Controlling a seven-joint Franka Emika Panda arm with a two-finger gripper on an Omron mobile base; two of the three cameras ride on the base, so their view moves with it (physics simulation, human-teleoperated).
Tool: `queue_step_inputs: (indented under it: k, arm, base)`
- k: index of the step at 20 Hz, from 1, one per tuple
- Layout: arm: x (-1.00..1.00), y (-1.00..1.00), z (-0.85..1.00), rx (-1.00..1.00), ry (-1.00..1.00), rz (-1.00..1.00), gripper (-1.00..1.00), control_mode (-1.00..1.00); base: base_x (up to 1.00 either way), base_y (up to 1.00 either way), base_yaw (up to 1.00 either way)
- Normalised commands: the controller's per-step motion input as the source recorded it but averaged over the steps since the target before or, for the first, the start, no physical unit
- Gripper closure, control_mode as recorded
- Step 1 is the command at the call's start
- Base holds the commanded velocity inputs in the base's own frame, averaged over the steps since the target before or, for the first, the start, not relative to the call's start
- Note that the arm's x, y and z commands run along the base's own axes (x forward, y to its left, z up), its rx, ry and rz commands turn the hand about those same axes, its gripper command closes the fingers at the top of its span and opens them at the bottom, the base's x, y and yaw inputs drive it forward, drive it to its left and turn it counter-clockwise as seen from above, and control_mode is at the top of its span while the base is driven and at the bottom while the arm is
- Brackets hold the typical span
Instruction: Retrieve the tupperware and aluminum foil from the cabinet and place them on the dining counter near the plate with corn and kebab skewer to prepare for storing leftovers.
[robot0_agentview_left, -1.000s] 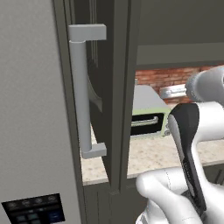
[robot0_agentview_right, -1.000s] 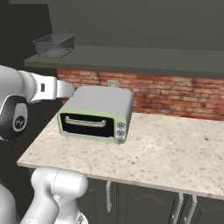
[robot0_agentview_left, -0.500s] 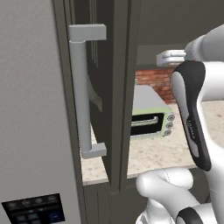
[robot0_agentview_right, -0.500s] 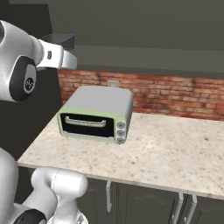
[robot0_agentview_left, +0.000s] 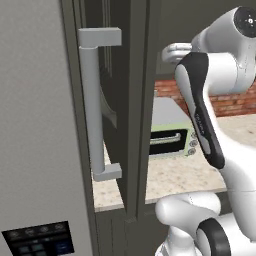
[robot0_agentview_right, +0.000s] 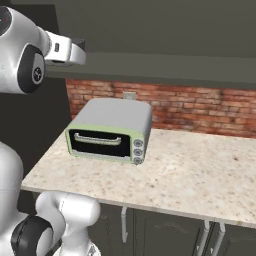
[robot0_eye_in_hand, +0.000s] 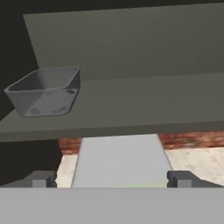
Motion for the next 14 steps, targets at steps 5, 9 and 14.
queue_step_inputs:
  k: [5, 9, 14]
  arm:
    - [0.6, 0.16, -0.05, 0.0, -0.02, 0.0, -1.0, -1.0]
    - [0.7, 0.22, -0.09, 0.0, 0.0, 0.01, -1.0, -1.0]
    - [0.66, 0.3, 0.0, 0.0, -0.01, 0.02, -1.0, -1.0]
  base:
    - [0.0, 0.0, 0.0]
    - [0.0, 0.0, 0.0]
    - [0.0, 0.0, 0.0]
